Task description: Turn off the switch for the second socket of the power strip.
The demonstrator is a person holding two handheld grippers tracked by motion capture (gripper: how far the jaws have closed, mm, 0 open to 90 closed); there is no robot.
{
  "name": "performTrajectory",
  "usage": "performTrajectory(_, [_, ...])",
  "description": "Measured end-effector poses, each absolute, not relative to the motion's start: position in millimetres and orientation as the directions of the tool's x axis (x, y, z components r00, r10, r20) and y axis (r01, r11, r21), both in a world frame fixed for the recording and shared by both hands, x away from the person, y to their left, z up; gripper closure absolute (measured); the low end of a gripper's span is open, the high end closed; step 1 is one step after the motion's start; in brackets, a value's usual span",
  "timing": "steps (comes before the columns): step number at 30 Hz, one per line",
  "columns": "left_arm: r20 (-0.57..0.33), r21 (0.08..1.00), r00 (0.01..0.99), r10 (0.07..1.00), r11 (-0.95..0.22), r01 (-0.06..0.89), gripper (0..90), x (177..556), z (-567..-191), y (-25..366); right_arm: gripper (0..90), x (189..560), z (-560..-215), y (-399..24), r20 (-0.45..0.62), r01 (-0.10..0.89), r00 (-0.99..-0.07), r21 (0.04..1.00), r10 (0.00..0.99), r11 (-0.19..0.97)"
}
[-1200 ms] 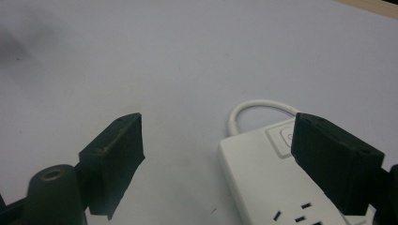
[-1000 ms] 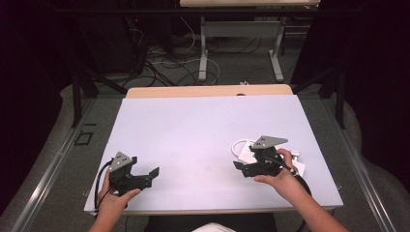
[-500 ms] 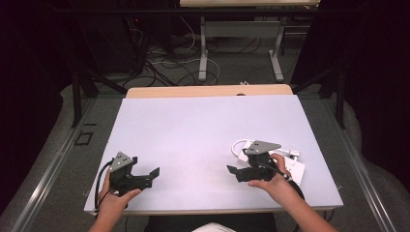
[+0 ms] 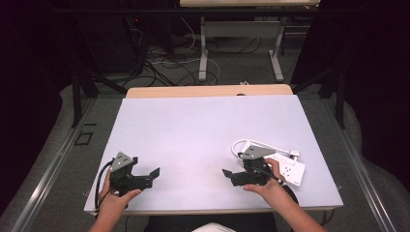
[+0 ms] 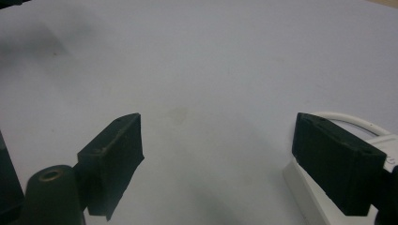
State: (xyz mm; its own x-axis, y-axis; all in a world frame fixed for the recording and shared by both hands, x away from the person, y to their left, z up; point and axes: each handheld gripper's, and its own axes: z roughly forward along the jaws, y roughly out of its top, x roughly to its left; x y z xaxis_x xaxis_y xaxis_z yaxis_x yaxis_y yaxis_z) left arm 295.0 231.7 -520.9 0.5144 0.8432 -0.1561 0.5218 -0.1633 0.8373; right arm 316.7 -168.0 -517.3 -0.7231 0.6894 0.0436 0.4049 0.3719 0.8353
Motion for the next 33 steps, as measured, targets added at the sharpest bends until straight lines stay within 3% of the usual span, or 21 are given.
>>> performTrajectory(33, [-0.150, 0.832, 0.521, 0.840, -0.178, 0.526, 2.2, 296, -522, 232, 16.3, 308, -546, -156, 0.053, 0.391, -0.730, 0.850, 0.682, 0.353])
